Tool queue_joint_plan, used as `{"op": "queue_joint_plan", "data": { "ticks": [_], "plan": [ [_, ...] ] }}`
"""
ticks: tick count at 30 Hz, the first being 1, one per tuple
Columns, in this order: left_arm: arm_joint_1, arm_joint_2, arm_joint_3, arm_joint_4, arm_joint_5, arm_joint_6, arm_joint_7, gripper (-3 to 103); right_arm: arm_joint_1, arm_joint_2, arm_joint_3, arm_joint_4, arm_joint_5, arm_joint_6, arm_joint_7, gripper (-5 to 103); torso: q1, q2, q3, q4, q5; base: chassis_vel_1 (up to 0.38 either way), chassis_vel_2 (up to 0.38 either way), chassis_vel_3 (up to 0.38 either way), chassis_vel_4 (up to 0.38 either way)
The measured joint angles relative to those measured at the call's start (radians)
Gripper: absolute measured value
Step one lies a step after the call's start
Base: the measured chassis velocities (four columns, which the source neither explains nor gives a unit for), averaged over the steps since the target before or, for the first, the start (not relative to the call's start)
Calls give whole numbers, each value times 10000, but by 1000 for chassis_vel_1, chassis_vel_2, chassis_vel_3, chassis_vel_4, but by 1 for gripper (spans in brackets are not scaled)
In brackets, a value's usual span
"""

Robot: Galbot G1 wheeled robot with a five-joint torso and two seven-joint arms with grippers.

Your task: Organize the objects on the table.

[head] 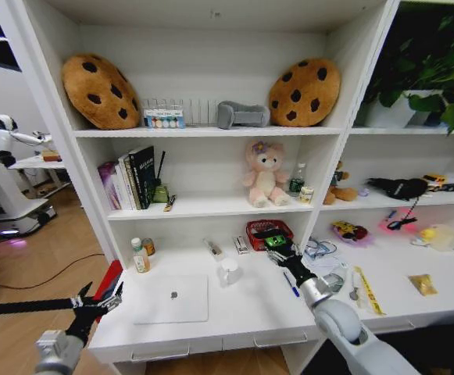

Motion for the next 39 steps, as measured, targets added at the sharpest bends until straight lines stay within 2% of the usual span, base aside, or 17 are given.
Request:
{"op": "queue_joint_plan", "data": {
  "ticks": [10, 19, 23, 26, 39],
  "plan": [
    [-29, -17, 166, 32, 137, 63, -51, 100, 1618, -320, -831, -232, 837, -274, 117, 81, -1, 0, 0, -1, -1, 0, 0, 0, 0],
    [-151, -58, 395, 55, 257, 135, -128, 100, 3908, -139, -2515, -1190, 1584, -546, 327, 81, -2, 0, 0, -2, -1, 0, 0, 0, 0],
    [-133, -111, 410, 123, 291, 138, -131, 100, 5658, 311, -3729, -2218, 1857, -613, 476, 81, -1, 0, 0, 4, -5, 0, 0, 0, 0],
    [-117, -134, 430, 141, 324, 134, -127, 100, 6248, 545, -4292, -2820, 1918, -622, 531, 81, 0, -1, 0, 2, -4, 0, 0, 0, 0],
    [-47, -273, 551, 211, 383, 47, -69, 100, 7792, 1642, -5821, -5005, 1838, -520, 558, 81, -1, -1, 0, -1, -3, 0, 0, 0, 0]
  ]
}}
